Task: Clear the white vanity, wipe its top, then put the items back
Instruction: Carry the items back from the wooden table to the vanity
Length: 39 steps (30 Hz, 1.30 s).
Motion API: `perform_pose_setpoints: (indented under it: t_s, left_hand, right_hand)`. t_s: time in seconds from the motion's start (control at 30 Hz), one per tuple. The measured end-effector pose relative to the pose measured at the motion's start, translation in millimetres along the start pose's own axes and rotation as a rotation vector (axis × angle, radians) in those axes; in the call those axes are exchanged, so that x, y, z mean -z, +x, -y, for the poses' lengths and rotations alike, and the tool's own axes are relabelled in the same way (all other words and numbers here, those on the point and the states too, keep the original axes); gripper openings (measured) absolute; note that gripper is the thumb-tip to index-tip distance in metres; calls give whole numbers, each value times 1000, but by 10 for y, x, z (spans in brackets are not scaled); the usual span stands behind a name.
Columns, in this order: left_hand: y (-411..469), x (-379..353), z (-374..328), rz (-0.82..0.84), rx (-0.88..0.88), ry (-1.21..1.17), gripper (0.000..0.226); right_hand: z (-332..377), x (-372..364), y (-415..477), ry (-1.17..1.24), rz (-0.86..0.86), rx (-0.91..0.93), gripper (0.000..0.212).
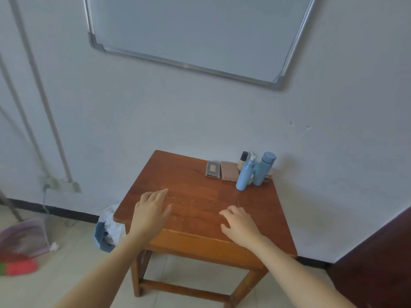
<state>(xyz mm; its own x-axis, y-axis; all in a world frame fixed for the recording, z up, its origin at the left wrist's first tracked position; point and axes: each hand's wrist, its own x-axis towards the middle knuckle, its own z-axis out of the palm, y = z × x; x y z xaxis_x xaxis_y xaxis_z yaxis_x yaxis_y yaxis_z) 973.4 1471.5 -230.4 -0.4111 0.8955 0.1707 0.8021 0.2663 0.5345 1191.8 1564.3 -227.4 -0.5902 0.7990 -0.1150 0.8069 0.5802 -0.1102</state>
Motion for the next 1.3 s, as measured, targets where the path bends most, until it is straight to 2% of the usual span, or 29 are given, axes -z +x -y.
perform_pose_setpoints:
  t_s: [0.1, 0.3, 0.47, 0.57, 0.73, 0.97, 1.13, 1.3]
  left_hand:
    - [262, -202, 42, 82, -11, 49, 46]
    - [876, -538, -22, 145, -15, 116, 47]
    - [1427, -819, 67, 195, 87, 176, 47]
    - [1725, -959, 106, 222, 157, 199, 47]
    - [2141, -1248, 34, 240, 185, 195, 48]
    - [2465, -1707, -150, 367, 76, 232, 52]
    - [2786, -1927, -383, 476, -138, 268, 55]
    - [3100, -1969, -361, 546, -238, 350, 45]
  right_hand:
    - [-121, -136, 213, 3, 37, -29, 42]
    - [-436, -129, 1043, 114, -42, -40, 42]
    - [-595, -219, 1950, 168, -87, -45, 41]
    - [-707, -277, 2409, 217, -123, -129, 45]
    - [-914, -348, 2931, 351, -152, -390, 42]
    - [-1083, -308, 3166, 223, -45, -578, 36]
    - [-1091, -354, 3152, 203, 11, -648, 44]
    - [-1052, -254, 3228, 256, 9, -734, 43]
